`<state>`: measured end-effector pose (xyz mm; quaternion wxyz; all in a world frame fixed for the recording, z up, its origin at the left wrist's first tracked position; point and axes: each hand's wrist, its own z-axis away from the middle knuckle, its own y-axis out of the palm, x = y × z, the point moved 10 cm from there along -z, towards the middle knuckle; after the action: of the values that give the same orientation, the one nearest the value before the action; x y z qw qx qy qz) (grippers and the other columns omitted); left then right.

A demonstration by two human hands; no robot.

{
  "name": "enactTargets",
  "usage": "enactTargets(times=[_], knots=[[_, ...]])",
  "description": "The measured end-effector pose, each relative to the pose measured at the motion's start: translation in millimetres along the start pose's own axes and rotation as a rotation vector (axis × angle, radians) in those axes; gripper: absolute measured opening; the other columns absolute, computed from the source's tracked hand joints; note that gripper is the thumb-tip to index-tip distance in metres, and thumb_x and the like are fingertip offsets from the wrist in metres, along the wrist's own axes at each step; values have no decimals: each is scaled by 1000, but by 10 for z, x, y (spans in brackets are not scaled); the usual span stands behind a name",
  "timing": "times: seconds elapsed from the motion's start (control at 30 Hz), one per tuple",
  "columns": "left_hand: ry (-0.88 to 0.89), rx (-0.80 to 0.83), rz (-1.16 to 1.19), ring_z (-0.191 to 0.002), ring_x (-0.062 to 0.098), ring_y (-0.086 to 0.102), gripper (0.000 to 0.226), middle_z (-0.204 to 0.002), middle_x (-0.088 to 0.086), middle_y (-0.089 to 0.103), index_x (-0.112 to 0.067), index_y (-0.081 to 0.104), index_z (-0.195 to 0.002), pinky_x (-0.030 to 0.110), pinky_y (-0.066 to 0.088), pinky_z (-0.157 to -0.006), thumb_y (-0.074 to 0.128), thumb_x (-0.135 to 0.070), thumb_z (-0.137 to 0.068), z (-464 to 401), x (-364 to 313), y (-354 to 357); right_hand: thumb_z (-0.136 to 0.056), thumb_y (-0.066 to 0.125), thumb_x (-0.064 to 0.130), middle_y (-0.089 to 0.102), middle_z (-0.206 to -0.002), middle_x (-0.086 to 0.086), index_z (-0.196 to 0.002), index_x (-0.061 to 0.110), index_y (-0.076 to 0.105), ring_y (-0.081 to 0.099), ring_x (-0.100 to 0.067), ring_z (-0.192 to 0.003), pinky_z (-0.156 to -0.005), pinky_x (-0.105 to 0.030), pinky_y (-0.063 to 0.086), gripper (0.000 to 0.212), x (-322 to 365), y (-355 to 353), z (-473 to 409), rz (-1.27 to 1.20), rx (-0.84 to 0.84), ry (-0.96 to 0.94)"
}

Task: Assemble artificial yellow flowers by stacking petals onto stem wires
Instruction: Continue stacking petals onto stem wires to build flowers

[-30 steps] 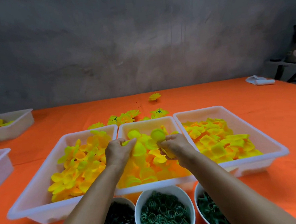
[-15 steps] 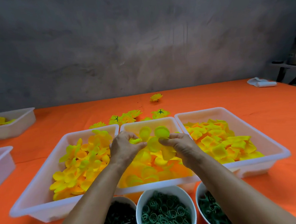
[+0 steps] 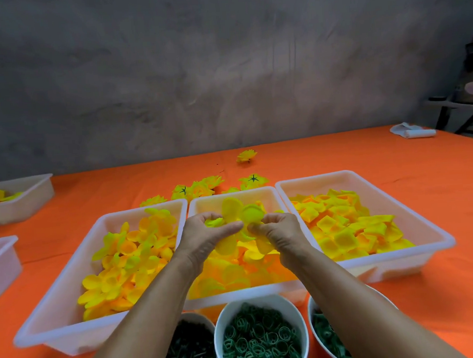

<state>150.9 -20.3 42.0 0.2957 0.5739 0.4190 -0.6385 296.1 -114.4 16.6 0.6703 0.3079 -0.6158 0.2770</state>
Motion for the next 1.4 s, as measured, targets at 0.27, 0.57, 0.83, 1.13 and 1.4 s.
enactTargets(times=[0.27, 0.57, 0.83, 1.13, 1.4], knots=[[-28, -54, -370, -90, 29, 59, 41, -105, 16, 63, -9, 59, -99, 39, 50, -78, 83, -8, -66, -120, 156, 62, -74, 77, 8, 65, -83, -2, -88, 13, 69, 58, -7, -72, -56, -17, 41, 16, 98, -117, -14, 276, 98, -64], [48, -119, -1051, -118, 32, 48, 65, -127, 11, 52, -16, 48, -128, 41, 44, -91, 77, -38, -74, -111, 8, 186, -75, 74, 6, 71, -81, -10, -83, 9, 75, 61, -13, -73, -70, -27, 46, 8, 530, -1333, -155, 603, -209, -236], [237, -244, -1193, -125, 28, 37, 56, -132, 7, 44, -22, 47, -125, 43, 28, -101, 65, -49, -80, -35, -424, 465, -77, 73, 25, 58, -124, -3, -116, 29, 63, 42, -23, -125, -96, -32, 38, 41, 81, -1317, -189, 1488, 38, -52], [432, -114, -896, -120, 26, 45, 42, -126, 5, 52, -18, 55, -123, 39, 34, -98, 62, -39, -86, 2, -573, 972, -79, 73, 23, 66, -112, -4, -100, 19, 72, 56, -23, -111, -88, -30, 40, 22, 242, -1415, -237, 1271, -126, -176], [563, 69, -601, -105, 23, 59, 30, -113, 7, 65, -9, 67, -108, 32, 43, -89, 65, -30, -87, -34, -649, 1467, -84, 64, 3, 50, -63, 0, -64, 14, 61, 44, -16, -66, -59, -26, 36, 23, 222, -1762, -296, 529, -266, -213]])
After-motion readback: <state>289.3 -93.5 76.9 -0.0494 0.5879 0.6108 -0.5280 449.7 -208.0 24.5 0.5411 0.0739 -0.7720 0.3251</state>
